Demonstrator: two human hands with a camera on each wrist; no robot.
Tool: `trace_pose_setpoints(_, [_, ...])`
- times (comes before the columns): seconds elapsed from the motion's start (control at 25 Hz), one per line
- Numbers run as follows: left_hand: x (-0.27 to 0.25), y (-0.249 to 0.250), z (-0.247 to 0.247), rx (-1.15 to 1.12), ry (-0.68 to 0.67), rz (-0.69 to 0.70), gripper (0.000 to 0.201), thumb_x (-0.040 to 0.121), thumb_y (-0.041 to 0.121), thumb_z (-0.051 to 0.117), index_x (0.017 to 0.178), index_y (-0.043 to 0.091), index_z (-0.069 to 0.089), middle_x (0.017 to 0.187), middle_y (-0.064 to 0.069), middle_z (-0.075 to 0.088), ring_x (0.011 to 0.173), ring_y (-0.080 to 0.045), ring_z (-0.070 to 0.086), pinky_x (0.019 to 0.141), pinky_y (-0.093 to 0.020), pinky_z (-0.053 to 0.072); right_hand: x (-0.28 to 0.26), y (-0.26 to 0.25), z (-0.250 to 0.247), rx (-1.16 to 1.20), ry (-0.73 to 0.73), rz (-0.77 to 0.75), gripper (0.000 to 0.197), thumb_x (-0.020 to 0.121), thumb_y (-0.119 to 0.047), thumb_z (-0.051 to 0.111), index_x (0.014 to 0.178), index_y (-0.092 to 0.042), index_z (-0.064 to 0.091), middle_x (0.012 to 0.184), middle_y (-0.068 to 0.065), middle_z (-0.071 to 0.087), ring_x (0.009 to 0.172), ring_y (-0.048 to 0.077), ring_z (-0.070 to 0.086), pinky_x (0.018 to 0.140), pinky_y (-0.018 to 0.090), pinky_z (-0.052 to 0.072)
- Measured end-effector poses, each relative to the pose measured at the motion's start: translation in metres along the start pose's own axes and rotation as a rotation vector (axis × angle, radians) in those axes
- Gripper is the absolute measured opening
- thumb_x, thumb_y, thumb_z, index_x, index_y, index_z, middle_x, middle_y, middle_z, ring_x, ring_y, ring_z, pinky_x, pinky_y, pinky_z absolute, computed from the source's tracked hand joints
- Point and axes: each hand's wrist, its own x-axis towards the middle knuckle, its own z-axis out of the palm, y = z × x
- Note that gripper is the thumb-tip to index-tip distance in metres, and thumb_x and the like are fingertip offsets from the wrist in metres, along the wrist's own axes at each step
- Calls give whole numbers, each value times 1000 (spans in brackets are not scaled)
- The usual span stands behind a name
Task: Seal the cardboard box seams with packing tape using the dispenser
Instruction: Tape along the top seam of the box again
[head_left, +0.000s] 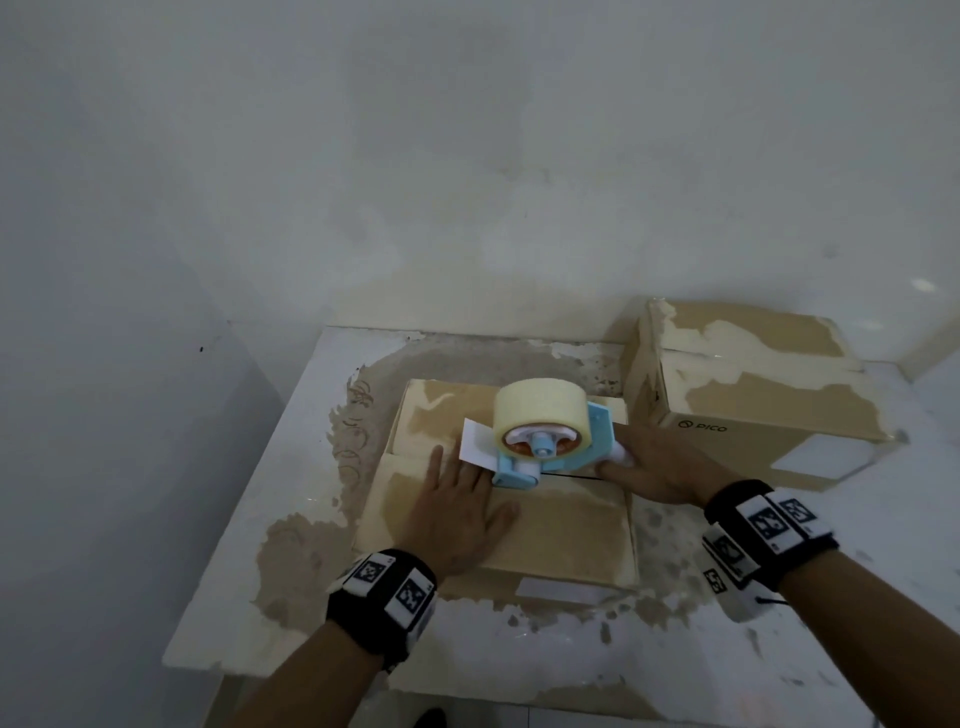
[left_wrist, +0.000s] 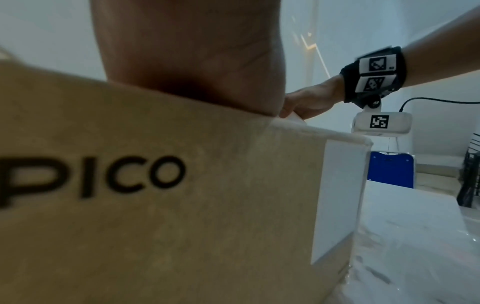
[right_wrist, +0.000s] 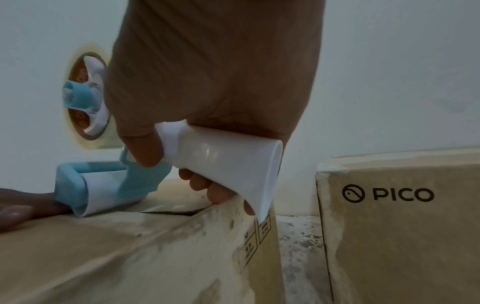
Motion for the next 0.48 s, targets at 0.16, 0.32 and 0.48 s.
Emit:
trace_pose_setpoints(0.16, [-1,3,3,27,6,13,69,94,60,25,144,14,36,148,-10,43,139,-28,35,114,-51,8,-2,5,4,-24,53,5,45,85,-50,48,120,-23,56,109,3,69,87,20,64,69,30,46])
trace_pose_setpoints(0.32, [-2,1,1,43,6,1,71,94,61,23,148,16,29,155,-8,31,144,-27,26,114,-52,7,-8,14,-5,-16,62,18,31,87,-44,53,101,-18,58,82,0,65,69,20,57,57,27,40])
trace_pose_setpoints(0.48, [-2,0,6,62,-6,-47,79,92,65,17,151,14,18,161,-5,11,148,-25,11,114,-52,4,-52,64,-22,-61,125,107,38,86,-46,58,105,-14,65,93,8,70,79,24,65,67,36,51])
